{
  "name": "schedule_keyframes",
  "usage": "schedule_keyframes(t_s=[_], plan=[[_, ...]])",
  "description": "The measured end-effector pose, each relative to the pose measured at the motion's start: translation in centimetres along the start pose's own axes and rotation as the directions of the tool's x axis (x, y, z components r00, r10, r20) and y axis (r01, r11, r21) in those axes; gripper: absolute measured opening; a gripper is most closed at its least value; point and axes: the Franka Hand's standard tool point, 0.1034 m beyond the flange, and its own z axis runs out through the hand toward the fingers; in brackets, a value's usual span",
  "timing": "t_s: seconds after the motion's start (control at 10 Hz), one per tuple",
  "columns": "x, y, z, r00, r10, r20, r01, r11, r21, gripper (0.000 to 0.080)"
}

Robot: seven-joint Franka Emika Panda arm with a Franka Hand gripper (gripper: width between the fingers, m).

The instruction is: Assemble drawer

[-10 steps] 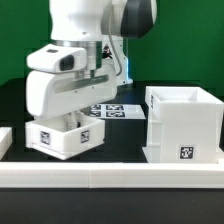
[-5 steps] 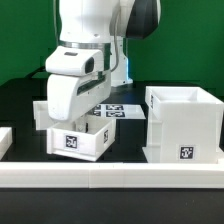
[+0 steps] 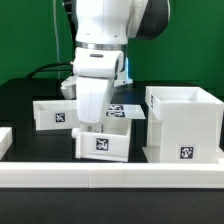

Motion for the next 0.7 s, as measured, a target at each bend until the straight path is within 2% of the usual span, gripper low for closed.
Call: schedule_keyframes(t_s=[0.2,0.4,0.5,0.7], plan=[[0.96,0.15,0.21,1.000,0.001,-0.003,-0.001,1.000,0.000,0.0041],[0.75,0.13,0.27,1.000,0.006,-0.003,-0.006,1.000,-0.002,0.0041],[0.81,0.19,0.31,1.000,0.006,-0.006,-0.006,1.000,-0.022,0.0041],[1.19,0.15,0.51,1.000,-0.006,-0.004,0.006,1.000,-0.011,0.0041]])
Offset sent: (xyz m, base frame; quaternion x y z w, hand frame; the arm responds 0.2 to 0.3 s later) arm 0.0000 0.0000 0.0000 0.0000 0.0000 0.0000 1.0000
